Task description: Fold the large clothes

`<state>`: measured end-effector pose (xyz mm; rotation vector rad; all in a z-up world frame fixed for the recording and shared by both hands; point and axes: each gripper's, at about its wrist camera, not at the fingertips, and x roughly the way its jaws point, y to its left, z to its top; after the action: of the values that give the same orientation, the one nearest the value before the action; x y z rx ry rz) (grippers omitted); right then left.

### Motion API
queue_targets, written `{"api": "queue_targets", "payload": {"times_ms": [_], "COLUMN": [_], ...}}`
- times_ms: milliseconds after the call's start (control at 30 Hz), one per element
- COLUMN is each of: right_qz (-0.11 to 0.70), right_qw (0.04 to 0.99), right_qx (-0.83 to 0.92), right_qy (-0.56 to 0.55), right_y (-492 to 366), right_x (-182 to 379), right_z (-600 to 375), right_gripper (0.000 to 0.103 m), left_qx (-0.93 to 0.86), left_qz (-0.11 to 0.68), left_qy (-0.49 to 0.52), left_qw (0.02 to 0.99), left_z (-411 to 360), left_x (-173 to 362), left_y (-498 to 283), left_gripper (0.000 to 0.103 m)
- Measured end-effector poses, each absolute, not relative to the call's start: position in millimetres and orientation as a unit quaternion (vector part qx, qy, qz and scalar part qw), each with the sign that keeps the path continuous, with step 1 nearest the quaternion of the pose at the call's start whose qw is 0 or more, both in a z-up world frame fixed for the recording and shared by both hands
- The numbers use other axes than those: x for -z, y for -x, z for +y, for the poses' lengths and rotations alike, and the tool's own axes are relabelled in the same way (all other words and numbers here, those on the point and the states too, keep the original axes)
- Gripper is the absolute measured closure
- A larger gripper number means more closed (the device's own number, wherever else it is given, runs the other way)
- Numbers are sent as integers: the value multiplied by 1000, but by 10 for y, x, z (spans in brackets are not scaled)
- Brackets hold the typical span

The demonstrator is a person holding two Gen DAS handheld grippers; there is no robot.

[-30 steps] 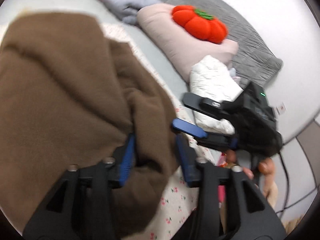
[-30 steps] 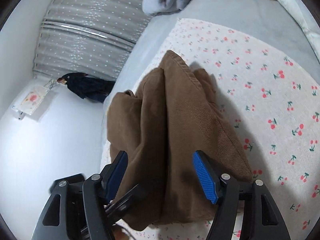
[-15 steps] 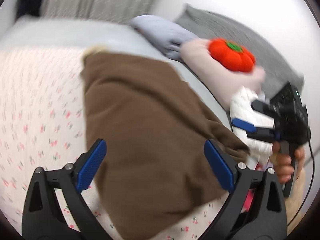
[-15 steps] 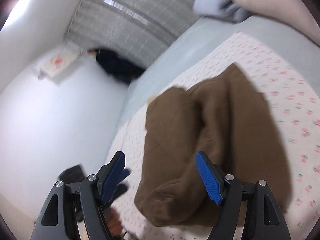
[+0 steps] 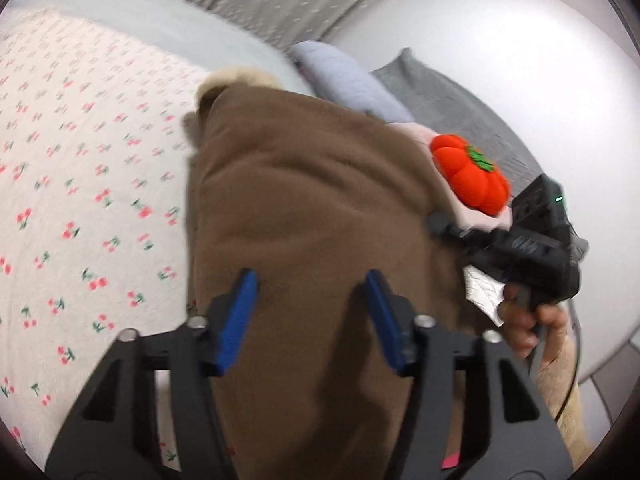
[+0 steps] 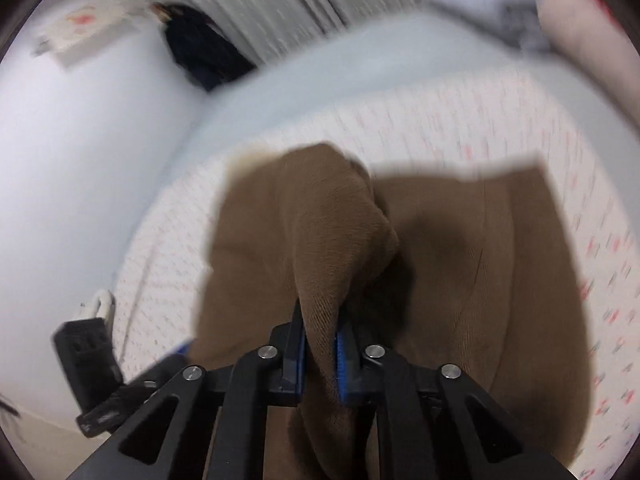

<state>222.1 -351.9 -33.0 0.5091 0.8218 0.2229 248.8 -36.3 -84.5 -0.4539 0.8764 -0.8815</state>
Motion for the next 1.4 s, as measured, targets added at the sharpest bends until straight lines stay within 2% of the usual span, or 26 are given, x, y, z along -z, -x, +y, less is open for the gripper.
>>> {"api": "queue_targets", "payload": {"times_ms": [100, 233, 267, 333, 467, 533, 700, 800, 867, 967, 1000, 1033, 1067, 1133, 1200, 1267, 1400], "right_qz": [362, 416, 425, 409, 385, 383, 419, 428, 426, 419, 419, 422, 428, 436, 429, 392, 346], "right_qw": [882, 851, 843, 844, 863, 863, 830, 810, 800, 796, 801, 812, 823, 845, 863, 876, 893], "right_qx": [-88, -43, -39, -49, -39, -37, -69, -99, -121, -143, -139, -126, -113, -88, -73, -88, -97], "right_qy": [-288, -318, -327, -345, -326, -328, -361, -388, -405, -412, -403, -383, -357, -296, -258, -265, -270], "right_y": [-1946, -1832, -1781, -1668, -1520, -1513, -1621, -1713, -1790, -1914, -1972, -2036, -2098, -2200, -2225, -2135, -1881], "right_x": [312, 997, 1172, 1206, 939, 888, 1051, 1150, 1161, 1087, 1051, 1006, 971, 852, 626, 346, 31], "right_z": [-3898, -4261, -4297, -4334, -4372, -4453, -4471, -4373, -4326, -4245, -4200, -4133, -4058, -3849, -3679, -3709, -4059], "right_gripper": [94, 91, 84, 79, 52, 44, 41, 33, 31, 31, 31, 40, 69, 82, 87, 90, 92], "left_qx": [433, 447, 443, 433, 418, 417, 415, 409, 394, 375, 371, 371, 374, 372, 369, 382, 432], "left_qz": [413, 402, 397, 389, 393, 398, 397, 401, 409, 430, 442, 454, 463, 469, 472, 455, 413], "left_qy": [213, 164, 149, 119, 108, 121, 120, 125, 144, 192, 207, 224, 246, 274, 281, 271, 255], "left_qw": [772, 782, 790, 804, 812, 808, 810, 810, 810, 798, 790, 779, 765, 753, 750, 757, 761], "left_z": [-421, -657, -699, -762, -762, -744, -748, -702, -629, -474, -441, -416, -388, -339, -315, -335, -523], "left_x": [851, 824, 824, 812, 804, 824, 824, 822, 832, 947, 1007, 1080, 1156, 1235, 1204, 1046, 692], "left_y": [-2433, -2290, -2261, -2193, -2183, -2227, -2234, -2240, -2296, -2447, -2499, -2548, -2587, -2616, -2603, -2540, -2359], "left_gripper": [54, 56, 56, 56, 56, 56, 56, 54, 45, 42, 42, 40, 39, 38, 39, 40, 41]}}
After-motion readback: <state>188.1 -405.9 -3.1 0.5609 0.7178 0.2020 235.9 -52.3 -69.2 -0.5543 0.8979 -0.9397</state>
